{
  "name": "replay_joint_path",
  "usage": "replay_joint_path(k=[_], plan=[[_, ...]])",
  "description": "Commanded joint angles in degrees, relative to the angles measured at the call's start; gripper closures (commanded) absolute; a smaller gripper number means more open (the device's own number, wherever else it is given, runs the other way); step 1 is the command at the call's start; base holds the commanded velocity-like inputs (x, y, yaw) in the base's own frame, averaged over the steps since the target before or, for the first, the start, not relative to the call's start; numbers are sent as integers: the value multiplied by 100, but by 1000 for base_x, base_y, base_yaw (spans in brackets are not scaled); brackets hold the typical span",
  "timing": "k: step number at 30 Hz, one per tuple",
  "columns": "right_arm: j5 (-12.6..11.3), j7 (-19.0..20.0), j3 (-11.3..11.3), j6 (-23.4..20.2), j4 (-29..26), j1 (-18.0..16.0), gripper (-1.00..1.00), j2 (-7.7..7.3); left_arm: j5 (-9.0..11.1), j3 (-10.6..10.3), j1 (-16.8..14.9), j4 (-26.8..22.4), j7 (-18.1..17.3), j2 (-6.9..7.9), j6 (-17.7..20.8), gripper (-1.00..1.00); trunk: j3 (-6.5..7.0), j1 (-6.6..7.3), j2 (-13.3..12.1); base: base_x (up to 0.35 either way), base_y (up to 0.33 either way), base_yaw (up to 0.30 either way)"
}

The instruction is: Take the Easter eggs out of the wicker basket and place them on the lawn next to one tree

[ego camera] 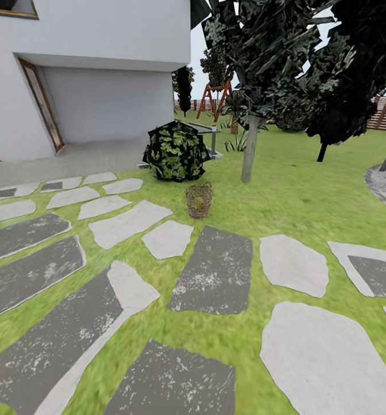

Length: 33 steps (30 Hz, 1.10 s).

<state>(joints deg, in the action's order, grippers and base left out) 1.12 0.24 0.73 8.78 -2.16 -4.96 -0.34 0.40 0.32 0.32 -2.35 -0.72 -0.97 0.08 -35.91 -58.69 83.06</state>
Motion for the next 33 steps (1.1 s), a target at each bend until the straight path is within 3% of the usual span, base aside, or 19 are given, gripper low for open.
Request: replay_joint_path(k=[1, 33], plan=[[11, 2, 5, 18, 5, -2, -100, -1, 4, 3, 3, -11, -7, 0, 1, -100, -4, -3, 2, 331, 0, 0], [11, 2, 6, 13, 5, -2, -100, -1, 4, 3, 3, -11, -7, 0, 1, -100, -4, -3, 2, 331, 0, 0]])
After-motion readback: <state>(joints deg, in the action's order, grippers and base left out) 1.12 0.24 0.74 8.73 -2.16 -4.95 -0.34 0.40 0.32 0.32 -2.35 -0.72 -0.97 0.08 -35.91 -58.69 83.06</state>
